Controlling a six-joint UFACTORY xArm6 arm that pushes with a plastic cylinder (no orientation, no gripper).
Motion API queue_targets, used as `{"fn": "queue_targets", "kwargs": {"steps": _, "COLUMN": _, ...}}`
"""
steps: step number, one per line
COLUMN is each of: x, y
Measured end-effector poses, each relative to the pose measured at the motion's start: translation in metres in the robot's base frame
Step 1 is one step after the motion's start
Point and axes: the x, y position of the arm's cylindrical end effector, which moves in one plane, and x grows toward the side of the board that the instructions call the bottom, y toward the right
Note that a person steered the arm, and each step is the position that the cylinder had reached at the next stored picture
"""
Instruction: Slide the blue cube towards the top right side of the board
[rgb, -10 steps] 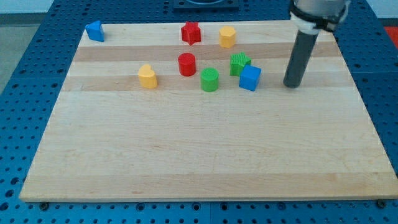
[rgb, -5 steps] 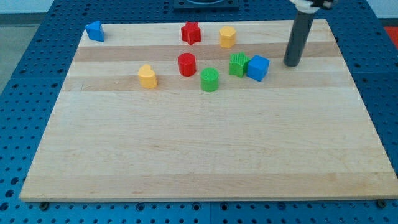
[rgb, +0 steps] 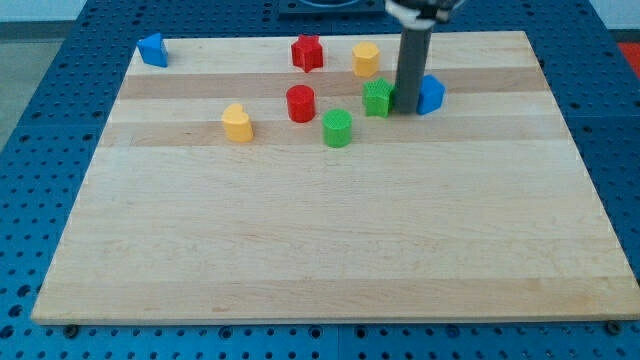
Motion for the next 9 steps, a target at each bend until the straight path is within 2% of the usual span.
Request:
{"fn": "queue_targets", "kwargs": {"steps": 1, "x": -0.03, "y": 0.026}}
{"fn": "queue_targets", "kwargs": {"steps": 2, "x": -0.017, "y": 0.022}}
{"fn": "queue_targets", "kwargs": {"steps": 3, "x": 0.021, "y": 0.009}}
{"fn": "queue_targets", "kwargs": {"steps": 4, "x": 0.033, "y": 0.021}}
{"fn": "queue_targets", "kwargs": {"steps": 5, "x": -0.01, "y": 0.061}}
{"fn": "queue_targets", "kwargs": {"steps": 6, "x": -0.059, "y": 0.073}}
{"fn": "queue_targets", "kwargs": {"steps": 8, "x": -0.049, "y": 0.059}}
{"fn": "queue_targets", "kwargs": {"steps": 9, "x": -0.064, "y": 0.028}}
